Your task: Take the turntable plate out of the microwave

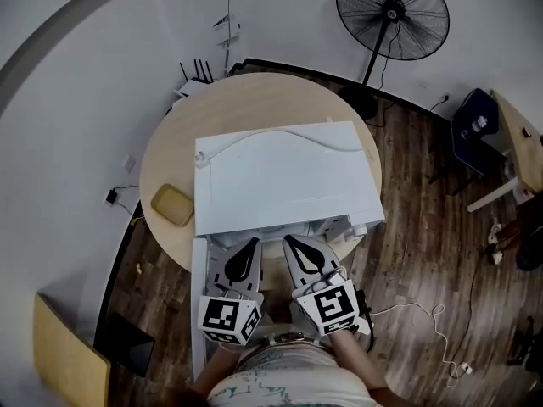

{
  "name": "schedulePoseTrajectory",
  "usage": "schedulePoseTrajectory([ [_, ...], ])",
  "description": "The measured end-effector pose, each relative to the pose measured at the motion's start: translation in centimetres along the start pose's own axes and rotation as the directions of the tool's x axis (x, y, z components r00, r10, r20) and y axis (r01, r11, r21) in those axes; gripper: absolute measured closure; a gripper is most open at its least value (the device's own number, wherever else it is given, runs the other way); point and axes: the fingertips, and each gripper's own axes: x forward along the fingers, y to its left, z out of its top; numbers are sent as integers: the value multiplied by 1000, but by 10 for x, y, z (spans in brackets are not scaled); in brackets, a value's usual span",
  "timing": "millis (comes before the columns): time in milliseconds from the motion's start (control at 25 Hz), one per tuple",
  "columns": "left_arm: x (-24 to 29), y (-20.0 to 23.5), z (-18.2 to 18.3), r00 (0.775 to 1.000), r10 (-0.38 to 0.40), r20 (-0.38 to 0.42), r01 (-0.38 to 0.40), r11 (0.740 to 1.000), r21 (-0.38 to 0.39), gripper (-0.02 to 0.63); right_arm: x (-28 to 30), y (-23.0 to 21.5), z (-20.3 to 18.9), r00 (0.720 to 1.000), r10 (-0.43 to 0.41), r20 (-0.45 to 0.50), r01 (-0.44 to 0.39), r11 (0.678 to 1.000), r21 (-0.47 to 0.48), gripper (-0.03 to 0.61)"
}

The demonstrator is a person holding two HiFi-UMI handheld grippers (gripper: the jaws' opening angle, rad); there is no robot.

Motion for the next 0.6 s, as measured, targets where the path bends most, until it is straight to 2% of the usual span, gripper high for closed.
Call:
schedulePoseTrajectory([
  [280, 4, -6, 1, 999, -38, 1, 38, 999, 12, 600, -2, -1, -4, 999, -33, -20, 33, 999, -33, 588],
  [600, 3, 0, -10, 1000, -17, -24, 18, 1000, 10, 600, 5, 0, -10, 1000, -10, -6, 10, 999, -48, 588],
])
